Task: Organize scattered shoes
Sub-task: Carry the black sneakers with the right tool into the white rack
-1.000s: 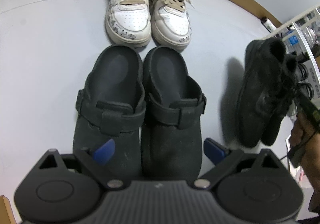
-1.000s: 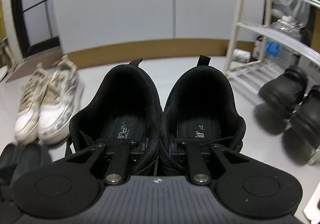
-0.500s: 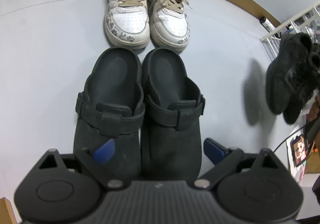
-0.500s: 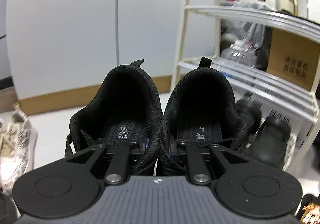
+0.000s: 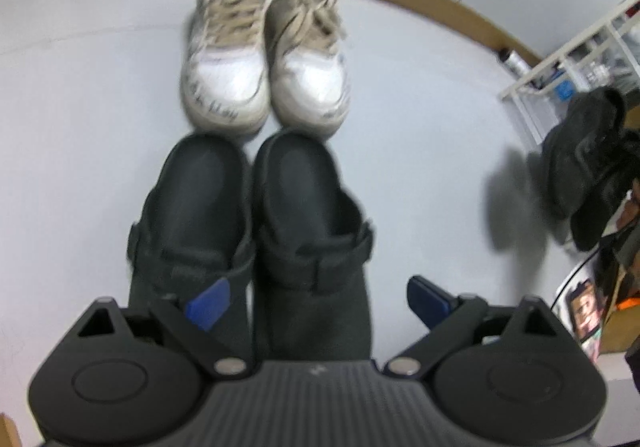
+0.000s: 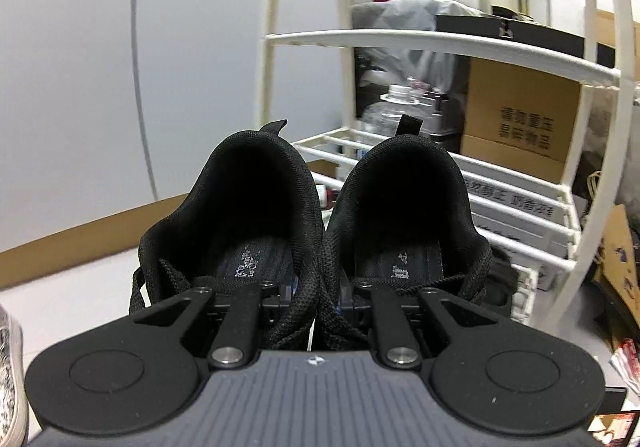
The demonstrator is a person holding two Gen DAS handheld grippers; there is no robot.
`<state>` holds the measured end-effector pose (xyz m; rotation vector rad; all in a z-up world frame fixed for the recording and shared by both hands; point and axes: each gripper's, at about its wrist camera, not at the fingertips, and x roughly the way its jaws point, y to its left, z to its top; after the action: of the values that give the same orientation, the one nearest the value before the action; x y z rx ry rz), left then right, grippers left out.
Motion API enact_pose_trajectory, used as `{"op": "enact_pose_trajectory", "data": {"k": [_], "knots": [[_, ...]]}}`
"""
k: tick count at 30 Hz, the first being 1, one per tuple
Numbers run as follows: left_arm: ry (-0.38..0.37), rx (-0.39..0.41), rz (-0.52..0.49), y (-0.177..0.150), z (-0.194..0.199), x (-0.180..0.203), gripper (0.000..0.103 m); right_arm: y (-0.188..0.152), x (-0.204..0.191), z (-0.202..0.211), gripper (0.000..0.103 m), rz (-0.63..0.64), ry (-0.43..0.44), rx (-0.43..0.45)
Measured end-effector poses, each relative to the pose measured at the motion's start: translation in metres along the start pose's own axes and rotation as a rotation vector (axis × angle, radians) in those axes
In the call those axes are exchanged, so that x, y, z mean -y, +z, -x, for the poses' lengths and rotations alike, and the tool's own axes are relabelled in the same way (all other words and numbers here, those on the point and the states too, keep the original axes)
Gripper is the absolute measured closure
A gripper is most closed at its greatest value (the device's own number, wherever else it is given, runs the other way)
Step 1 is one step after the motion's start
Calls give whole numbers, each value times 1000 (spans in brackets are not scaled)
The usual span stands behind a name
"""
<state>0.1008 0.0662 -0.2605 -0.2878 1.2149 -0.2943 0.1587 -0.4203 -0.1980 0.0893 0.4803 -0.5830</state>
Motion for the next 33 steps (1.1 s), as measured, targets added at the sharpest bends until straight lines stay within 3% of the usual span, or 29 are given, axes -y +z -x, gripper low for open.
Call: {"op": "enact_pose_trajectory", "data": {"k": [8, 18, 33], "knots": [[-52, 41, 39, -3, 15, -5, 6, 45, 11, 4, 86, -7, -110, 47], [-74, 62, 78, 0, 18, -13, 6, 83, 26, -36, 86, -84, -228, -29], [-48, 61, 78, 0, 18, -16, 6, 128, 61, -96, 86, -251, -349, -116]]}}
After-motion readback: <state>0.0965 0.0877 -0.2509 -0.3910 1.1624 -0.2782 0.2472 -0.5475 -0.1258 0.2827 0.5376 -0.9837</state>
